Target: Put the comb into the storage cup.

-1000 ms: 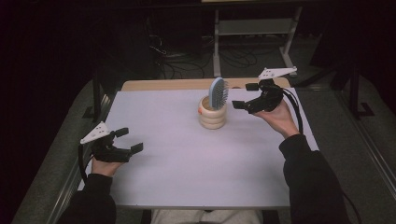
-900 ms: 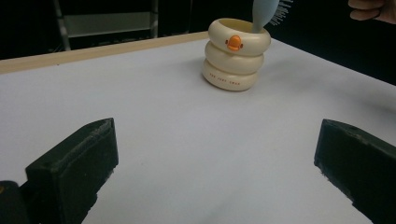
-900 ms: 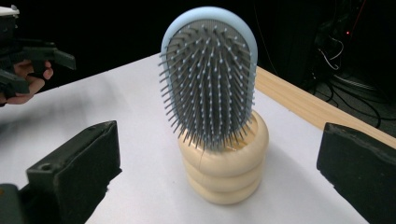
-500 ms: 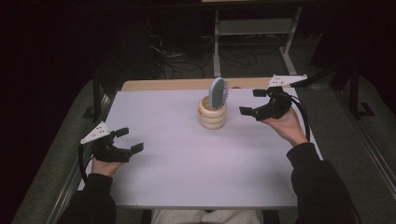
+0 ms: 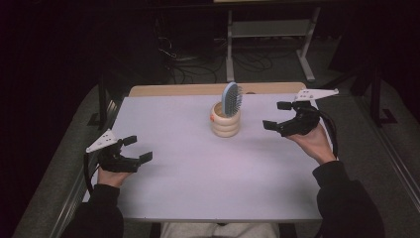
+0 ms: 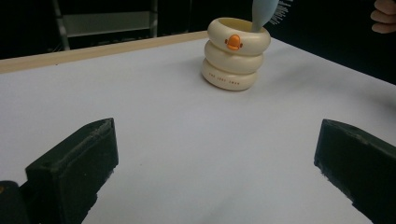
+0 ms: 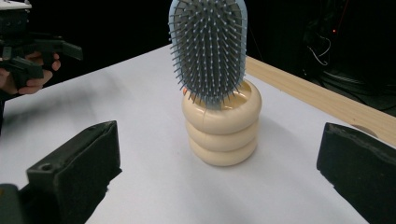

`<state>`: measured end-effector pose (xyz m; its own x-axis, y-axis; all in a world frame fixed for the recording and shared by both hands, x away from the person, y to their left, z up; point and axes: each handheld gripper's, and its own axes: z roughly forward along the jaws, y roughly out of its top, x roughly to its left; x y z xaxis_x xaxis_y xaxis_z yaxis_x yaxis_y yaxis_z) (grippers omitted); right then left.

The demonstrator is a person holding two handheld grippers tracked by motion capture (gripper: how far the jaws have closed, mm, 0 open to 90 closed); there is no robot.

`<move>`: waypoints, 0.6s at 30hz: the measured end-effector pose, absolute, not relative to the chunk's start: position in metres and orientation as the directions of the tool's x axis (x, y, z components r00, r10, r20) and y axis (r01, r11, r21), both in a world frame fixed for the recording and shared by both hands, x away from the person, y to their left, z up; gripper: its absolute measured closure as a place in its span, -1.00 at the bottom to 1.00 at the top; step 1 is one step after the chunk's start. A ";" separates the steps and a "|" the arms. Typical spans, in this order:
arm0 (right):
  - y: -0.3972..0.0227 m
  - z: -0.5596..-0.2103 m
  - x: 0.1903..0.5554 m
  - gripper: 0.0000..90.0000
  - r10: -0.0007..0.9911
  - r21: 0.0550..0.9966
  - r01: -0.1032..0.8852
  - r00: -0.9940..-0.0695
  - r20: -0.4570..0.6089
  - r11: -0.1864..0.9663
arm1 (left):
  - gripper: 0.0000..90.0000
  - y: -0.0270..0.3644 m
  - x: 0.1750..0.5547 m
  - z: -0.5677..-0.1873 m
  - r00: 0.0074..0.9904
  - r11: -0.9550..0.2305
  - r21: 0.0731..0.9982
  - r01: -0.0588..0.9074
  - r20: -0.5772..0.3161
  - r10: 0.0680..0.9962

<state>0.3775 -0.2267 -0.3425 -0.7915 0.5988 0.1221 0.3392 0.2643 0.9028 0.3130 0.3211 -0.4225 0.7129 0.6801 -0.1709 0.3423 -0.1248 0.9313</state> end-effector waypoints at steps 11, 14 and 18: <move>-0.241 -0.355 0.363 -1.00 0.614 0.893 0.362 -0.778 0.131 0.267 | -1.00 0.321 0.313 -0.422 0.713 -0.125 0.931 0.342 -0.171 0.680; -0.243 -0.357 0.359 -1.00 0.617 0.889 0.367 -0.776 0.131 0.272 | -1.00 0.321 0.313 -0.422 0.713 -0.125 0.931 0.343 -0.171 0.680; -0.246 -0.361 0.354 -1.00 0.618 0.887 0.370 -0.776 0.131 0.276 | -1.00 0.321 0.313 -0.422 0.712 -0.123 0.932 0.342 -0.172 0.681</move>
